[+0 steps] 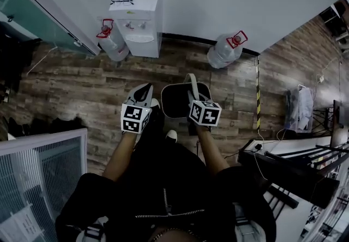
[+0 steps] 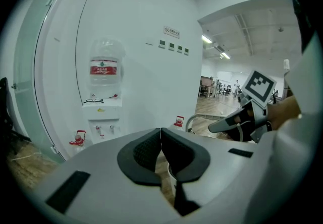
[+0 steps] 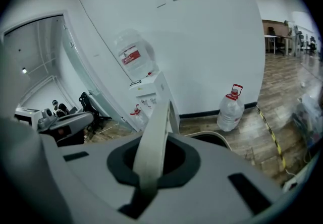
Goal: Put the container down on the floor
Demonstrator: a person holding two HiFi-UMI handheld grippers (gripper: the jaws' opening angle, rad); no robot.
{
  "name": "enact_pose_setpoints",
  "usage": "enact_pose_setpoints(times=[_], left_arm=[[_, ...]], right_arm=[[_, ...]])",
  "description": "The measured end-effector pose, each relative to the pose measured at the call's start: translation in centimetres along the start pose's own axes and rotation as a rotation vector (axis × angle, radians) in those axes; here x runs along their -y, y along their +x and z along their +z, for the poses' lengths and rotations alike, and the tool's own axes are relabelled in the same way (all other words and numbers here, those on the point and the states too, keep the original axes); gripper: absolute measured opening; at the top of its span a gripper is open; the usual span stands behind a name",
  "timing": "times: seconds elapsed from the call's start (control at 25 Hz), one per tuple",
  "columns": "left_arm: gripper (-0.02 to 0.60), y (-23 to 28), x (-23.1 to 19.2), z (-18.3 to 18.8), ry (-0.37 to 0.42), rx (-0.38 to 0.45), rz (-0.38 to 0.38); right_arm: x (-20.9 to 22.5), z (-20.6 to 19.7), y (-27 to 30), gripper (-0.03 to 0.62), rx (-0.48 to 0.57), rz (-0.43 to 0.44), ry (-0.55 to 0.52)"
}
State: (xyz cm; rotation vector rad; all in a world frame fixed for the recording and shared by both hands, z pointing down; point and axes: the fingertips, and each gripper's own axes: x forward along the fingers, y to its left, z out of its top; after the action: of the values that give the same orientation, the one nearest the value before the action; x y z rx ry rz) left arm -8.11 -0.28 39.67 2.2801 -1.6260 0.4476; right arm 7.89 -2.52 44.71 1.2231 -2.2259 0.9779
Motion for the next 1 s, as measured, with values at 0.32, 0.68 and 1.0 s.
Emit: enact_pose_setpoints(times=[0.32,0.68,1.0], left_arm=[[0.015,8.8,-5.6,2.8,-0.005,-0.010,-0.052],[0.015,15.5,-10.9,5.2,0.024,-0.050,-0.149],[0.015,20.3,-11.8,3.8,0.073,-0.135,-0.234]], right_arm=[[1.5,4.8,6.6,0.012,-0.008,-0.067,0.039],[3.7,8.2,13.1,0.012,-0.101,-0.174,0.082],[6.7,7.0,19.5,0.011,-0.252,-0.177,0.088]])
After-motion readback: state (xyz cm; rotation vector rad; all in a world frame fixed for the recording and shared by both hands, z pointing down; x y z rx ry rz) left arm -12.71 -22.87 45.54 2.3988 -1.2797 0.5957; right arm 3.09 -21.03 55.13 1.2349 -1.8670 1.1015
